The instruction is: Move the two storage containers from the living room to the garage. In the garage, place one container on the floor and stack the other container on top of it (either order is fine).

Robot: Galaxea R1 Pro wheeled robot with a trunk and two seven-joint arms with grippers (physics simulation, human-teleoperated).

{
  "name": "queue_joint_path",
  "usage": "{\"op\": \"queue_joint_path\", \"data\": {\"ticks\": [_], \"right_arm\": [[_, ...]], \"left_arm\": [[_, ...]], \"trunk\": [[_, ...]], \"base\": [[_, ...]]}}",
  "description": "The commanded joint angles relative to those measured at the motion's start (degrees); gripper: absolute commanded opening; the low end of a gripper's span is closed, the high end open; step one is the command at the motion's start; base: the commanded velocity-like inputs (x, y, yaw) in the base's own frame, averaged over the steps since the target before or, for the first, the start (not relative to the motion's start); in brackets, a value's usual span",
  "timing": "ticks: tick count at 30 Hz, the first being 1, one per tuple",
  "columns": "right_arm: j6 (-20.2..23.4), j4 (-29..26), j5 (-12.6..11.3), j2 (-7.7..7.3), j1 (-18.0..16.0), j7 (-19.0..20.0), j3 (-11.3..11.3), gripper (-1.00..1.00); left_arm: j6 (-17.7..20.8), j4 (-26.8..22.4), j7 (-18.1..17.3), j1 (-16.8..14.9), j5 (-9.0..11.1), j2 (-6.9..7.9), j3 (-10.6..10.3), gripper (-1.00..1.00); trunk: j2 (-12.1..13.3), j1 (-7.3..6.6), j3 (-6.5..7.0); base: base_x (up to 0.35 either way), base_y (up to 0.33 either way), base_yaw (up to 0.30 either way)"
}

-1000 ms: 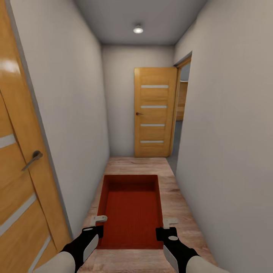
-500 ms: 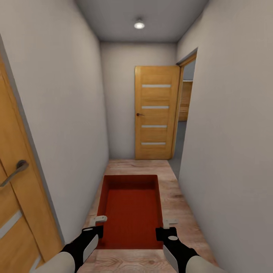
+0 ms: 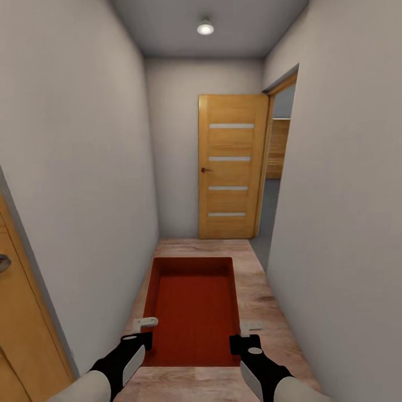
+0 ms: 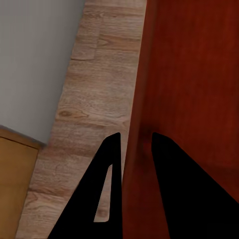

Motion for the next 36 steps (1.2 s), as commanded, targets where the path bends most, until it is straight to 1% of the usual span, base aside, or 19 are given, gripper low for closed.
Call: {"op": "queue_joint_path", "data": {"ticks": [1,36], "right_arm": [[-0.2,-0.1,-0.5,-0.03,-0.1,-0.2,-1.3,-1.00],[0.2,0.0,-0.5,0.11,-0.1,-0.4,-1.3,-1.00]], "left_arm": [[0.4,-0.2,0.7,0.0,-0.5,4.15,1.4,-1.00],[0.4,-0.2,0.7,0.0,-0.5,4.16,1.4,-1.00]], "trunk": [[0.0,0.04,-0.07],[0.0,0.04,-0.07]], "base": [[0.323,0.000,0.000],[0.323,0.000,0.000]]}}
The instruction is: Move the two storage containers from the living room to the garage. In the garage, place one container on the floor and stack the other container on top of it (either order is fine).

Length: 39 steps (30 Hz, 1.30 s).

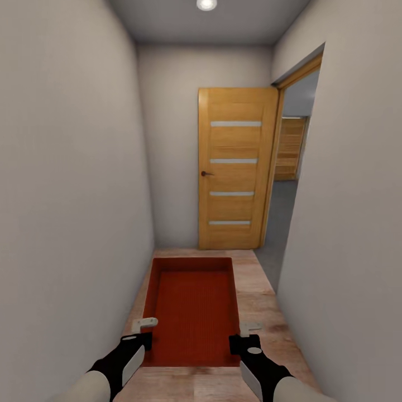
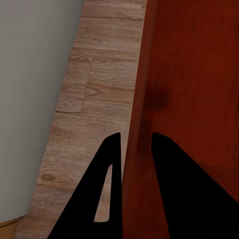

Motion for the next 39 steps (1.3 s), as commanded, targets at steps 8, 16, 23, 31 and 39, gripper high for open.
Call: {"op": "queue_joint_path", "data": {"ticks": [8,16,23,31,39], "right_arm": [[-0.5,0.0,-0.9,-0.13,0.0,-0.1,-1.1,-1.00],[-0.6,0.0,-0.9,-0.07,0.0,-0.1,-1.1,-1.00],[-0.6,0.0,-0.9,-0.06,0.0,-0.1,-1.2,-1.00],[-0.6,0.0,-0.9,-0.06,0.0,-0.1,-1.2,-1.00],[-0.5,0.0,-0.9,-0.06,0.0,-0.1,-1.2,-1.00]], "left_arm": [[0.4,-0.3,0.7,0.0,-1.3,3.98,2.0,-1.00],[0.4,-0.3,0.7,0.0,-1.3,3.96,2.0,-1.00],[0.4,-0.3,0.7,0.0,-1.3,3.96,2.0,-1.00],[0.4,-0.3,0.7,-0.1,-1.3,3.96,2.0,-1.00],[0.4,-0.3,0.7,-0.1,-1.3,3.96,2.0,-1.00]], "trunk": [[0.0,0.03,-0.07],[0.0,0.03,0.18],[0.0,0.03,0.68],[0.0,0.03,0.75],[0.0,0.03,0.75]], "base": [[0.323,0.000,0.000],[0.323,0.000,0.000],[0.323,0.000,0.000],[0.323,0.000,0.000],[0.323,0.000,0.000]]}}
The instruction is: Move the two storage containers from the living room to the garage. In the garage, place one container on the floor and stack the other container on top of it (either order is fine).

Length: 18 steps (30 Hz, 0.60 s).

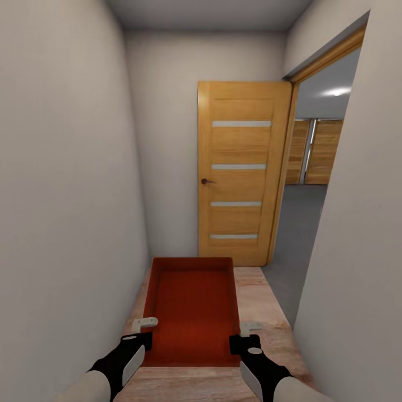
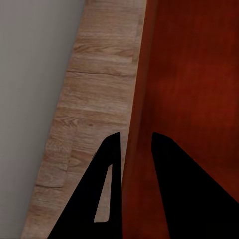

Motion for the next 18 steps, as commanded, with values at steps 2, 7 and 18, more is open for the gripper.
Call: {"op": "queue_joint_path", "data": {"ticks": [2,7,18], "right_arm": [[-0.2,-0.1,-0.6,0.00,-0.1,-0.2,-1.2,-1.00],[-0.2,-0.1,-0.6,0.00,-0.1,-0.2,-1.2,-1.00],[-0.2,0.0,-0.6,-0.04,-0.1,-0.2,-1.2,-1.00]], "left_arm": [[0.5,-0.2,0.7,0.0,-0.8,4.06,1.6,-1.00],[0.4,-0.2,0.7,0.0,-0.8,4.06,1.6,-1.00],[0.4,-0.2,0.7,0.0,-0.8,4.06,1.6,-1.00]], "trunk": [[0.0,0.03,-0.07],[0.0,0.03,-0.07],[0.0,0.03,-0.07]], "base": [[0.323,0.000,0.000],[0.323,0.000,0.000],[0.323,0.000,0.000]]}}
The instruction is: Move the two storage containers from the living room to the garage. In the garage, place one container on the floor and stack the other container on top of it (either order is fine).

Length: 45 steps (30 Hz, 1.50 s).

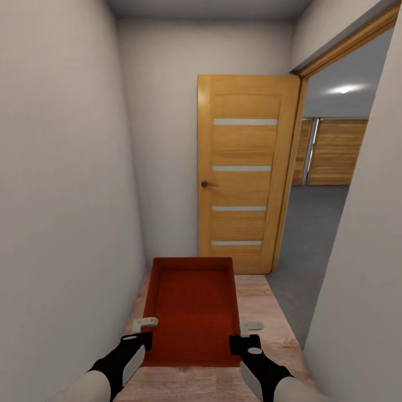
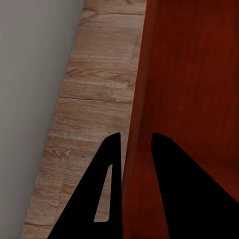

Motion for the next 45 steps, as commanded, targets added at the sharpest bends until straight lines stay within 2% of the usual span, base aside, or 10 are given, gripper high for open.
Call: {"op": "queue_joint_path", "data": {"ticks": [1,22,45], "right_arm": [[-0.2,-0.1,-0.6,-0.03,-0.1,-0.2,-1.2,-1.00],[-0.1,-0.1,-0.6,0.03,-0.1,-0.3,-1.2,-1.00],[-0.1,-0.1,-0.6,0.11,-0.1,-0.3,-1.2,-1.00]], "left_arm": [[0.4,-0.2,0.7,-0.1,-0.7,4.10,1.6,-1.00],[0.3,-0.4,0.7,-0.1,-0.8,4.12,1.5,-1.00],[0.4,-0.7,0.8,-0.1,-0.8,4.18,1.5,-1.00]], "trunk": [[0.0,0.03,-0.07],[0.0,0.03,-0.07],[0.0,0.03,-0.07]], "base": [[0.323,0.000,0.000],[0.314,0.014,-0.008],[0.017,0.003,-0.273]]}}
